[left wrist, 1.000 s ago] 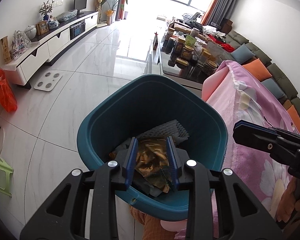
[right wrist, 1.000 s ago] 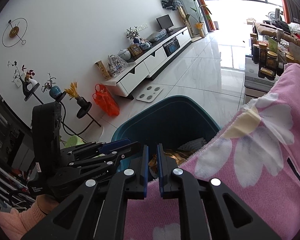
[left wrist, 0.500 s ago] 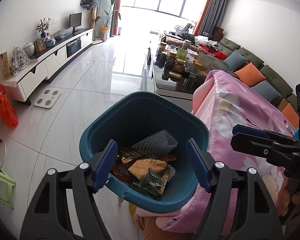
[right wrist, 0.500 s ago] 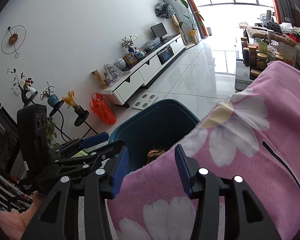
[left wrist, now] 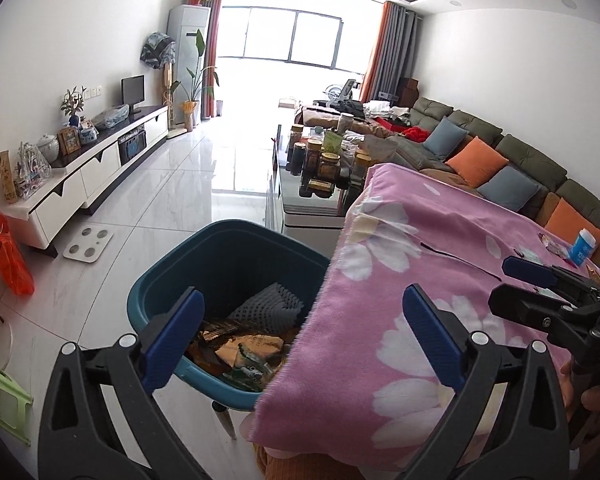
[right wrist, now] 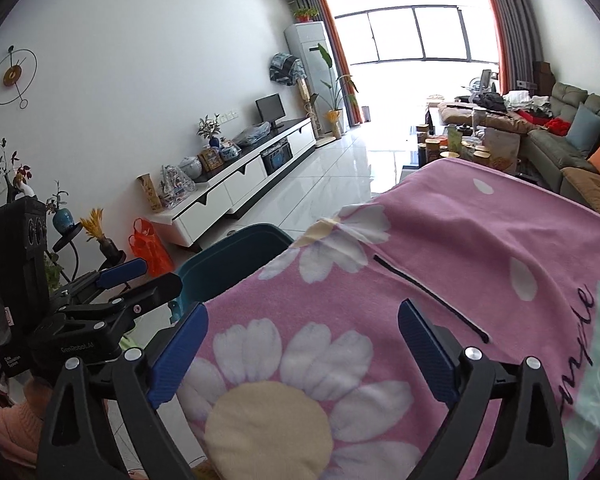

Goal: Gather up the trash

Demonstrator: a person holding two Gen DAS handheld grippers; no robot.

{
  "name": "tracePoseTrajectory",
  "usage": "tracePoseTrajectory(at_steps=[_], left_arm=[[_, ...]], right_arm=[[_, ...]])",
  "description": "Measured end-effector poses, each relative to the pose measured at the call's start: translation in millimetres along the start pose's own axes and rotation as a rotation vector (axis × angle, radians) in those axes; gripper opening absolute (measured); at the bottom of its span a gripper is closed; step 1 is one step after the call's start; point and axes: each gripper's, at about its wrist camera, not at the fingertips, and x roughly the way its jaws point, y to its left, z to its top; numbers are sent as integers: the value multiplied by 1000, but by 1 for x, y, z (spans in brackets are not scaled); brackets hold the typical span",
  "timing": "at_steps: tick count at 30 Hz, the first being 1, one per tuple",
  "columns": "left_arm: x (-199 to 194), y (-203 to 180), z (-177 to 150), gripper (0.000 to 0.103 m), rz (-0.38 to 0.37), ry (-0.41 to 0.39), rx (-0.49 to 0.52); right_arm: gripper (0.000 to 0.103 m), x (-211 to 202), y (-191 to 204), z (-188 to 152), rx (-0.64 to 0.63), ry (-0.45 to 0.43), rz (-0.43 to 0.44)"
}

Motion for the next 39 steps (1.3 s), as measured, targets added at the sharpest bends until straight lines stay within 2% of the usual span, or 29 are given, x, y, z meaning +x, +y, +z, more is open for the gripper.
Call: tracePoseTrajectory(at_steps=[5, 12, 18, 24, 39], left_arm=[[-8, -44, -4, 98, -66, -49, 39], [-12, -108, 0, 98, -83, -149, 149], [-16, -138, 3, 98, -60, -223, 195], [-16, -163, 2, 98, -87, -249, 230], [-16, -185, -7, 98, -102, -275, 243]], right_arm=[[96, -41, -19, -16, 12, -113, -147], [96, -90, -52, -34, 64, -216, -299], [96, -118, -70, -46, 113, -284, -391], [96, -141, -73, -55, 100, -351, -485], [96, -160, -77, -65, 103, -392, -560]])
